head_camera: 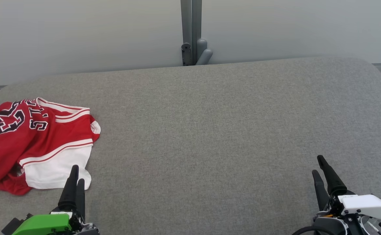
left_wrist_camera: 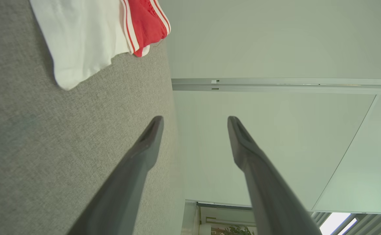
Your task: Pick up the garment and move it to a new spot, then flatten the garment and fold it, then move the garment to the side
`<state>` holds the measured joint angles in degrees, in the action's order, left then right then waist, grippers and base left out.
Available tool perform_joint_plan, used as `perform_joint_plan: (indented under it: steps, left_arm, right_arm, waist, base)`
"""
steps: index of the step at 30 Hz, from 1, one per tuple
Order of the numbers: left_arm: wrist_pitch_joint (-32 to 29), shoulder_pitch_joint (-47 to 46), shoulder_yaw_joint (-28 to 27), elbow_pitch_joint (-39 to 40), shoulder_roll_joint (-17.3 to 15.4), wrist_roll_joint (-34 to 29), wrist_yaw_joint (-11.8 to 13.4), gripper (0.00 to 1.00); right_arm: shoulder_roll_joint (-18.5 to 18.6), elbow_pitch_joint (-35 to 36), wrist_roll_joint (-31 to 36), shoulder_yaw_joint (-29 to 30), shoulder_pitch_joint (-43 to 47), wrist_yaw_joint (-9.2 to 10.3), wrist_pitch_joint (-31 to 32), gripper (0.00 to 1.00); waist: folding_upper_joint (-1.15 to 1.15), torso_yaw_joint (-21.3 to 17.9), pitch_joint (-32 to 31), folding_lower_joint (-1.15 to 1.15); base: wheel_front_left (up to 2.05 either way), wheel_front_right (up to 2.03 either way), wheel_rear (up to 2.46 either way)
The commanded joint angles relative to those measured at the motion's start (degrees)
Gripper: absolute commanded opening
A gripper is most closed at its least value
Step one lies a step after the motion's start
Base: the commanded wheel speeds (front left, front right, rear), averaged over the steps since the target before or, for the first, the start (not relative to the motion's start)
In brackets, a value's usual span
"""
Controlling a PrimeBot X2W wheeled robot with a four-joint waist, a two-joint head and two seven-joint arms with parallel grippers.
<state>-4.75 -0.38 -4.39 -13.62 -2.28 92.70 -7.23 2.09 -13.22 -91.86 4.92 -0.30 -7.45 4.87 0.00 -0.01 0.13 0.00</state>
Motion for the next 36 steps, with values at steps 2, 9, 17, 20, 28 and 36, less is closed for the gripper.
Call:
perform_joint_plan:
  steps: [2, 9, 17, 20, 28, 36]
  left_arm:
    - [1.1, -1.0, 1.1, 0.9, -0.2, -1.0, 0.1, 1.0]
    - [2.9, -1.3, 2.7, 1.0, -0.3, -4.1, 0.5, 1.0]
    - [4.7, -2.1, 4.5, 0.5, -0.5, -11.0, 1.3, 1.0]
    - [5.4, -2.4, 5.1, 0.3, -0.6, -14.8, 1.7, 1.0]
    - [7.1, -2.8, 6.4, -0.6, -1.0, -25.5, 2.4, 1.0]
    - [8.7, -2.9, 7.2, -1.8, -1.8, -36.6, 3.9, 1.0]
  right_arm:
    - [0.3, 1.9, 1.8, -0.3, -0.2, -0.01, -1.2, 1.0]
    - [0.3, 3.6, 8.9, -0.6, 0.3, -0.02, -3.0, 1.0]
    - [0.4, 4.7, 18.7, -0.5, 0.4, -0.02, -4.8, 1.0]
    - [0.5, 5.2, 23.0, -0.6, 0.4, -0.02, -5.5, 1.0]
    - [1.8, 6.2, 34.8, -1.8, 0.7, -0.02, -7.2, 1.0]
    - [2.8, 6.9, 44.2, -2.6, 0.3, -0.03, -8.9, 1.0]
  waist:
    - [0.0, 0.0, 0.0, 0.0]
    - [0.0, -0.1, 0.0, 0.0]
    - [0.0, -0.1, -0.1, 0.0]
    - [0.0, 0.0, -0.1, 0.0]
    - [0.0, 0.0, -0.2, 0.0]
    - [0.0, 0.0, -0.2, 0.0]
  base:
    - [0.0, 0.0, 0.0]
    - [0.0, 0.0, 0.0]
    - [0.0, 0.0, 0.0]
    - [0.0, 0.0, 0.0]
    - [0.0, 0.0, 0.0]
    - [0.0, 0.0, 0.0]
